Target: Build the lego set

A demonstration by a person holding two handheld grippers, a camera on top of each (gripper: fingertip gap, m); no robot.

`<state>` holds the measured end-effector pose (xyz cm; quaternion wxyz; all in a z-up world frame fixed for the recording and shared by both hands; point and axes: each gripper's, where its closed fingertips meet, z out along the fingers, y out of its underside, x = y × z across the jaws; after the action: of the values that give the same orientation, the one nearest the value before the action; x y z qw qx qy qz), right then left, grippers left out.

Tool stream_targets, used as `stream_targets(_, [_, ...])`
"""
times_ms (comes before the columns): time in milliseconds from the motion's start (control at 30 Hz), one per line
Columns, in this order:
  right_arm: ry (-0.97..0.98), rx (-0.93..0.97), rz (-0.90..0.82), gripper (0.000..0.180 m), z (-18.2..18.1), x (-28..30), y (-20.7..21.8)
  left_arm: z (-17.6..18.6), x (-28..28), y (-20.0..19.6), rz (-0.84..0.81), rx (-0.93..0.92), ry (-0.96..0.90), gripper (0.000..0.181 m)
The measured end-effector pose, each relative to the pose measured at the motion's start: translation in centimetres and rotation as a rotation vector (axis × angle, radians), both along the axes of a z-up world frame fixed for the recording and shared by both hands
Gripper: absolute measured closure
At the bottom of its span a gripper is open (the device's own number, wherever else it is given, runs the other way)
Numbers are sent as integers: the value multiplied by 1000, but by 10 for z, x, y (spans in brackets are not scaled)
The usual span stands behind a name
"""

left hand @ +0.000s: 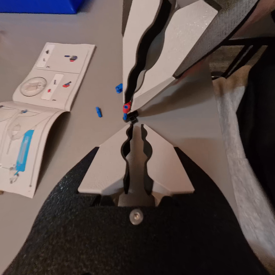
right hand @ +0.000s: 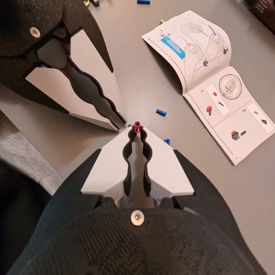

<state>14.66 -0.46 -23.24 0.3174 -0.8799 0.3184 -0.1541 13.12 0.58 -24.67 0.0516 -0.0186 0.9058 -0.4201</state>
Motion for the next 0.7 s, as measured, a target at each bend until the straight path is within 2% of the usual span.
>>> stream_targets(133, [39, -16, 29, 174, 0, 3, 2, 2, 18, 4, 85, 12, -62, 167])
stream_targets(300, [77, -29, 61, 175, 0, 7, 4, 1, 22, 1, 85, -2, -53, 166])
stream_targets(500, [67, -55, 81, 175, 0, 8, 5, 5, 29, -2, 41, -17, -87, 168])
stream_targets(700, [56, -70, 107, 175, 0, 8, 8, 14, 25, -5, -85, -59, -66, 168])
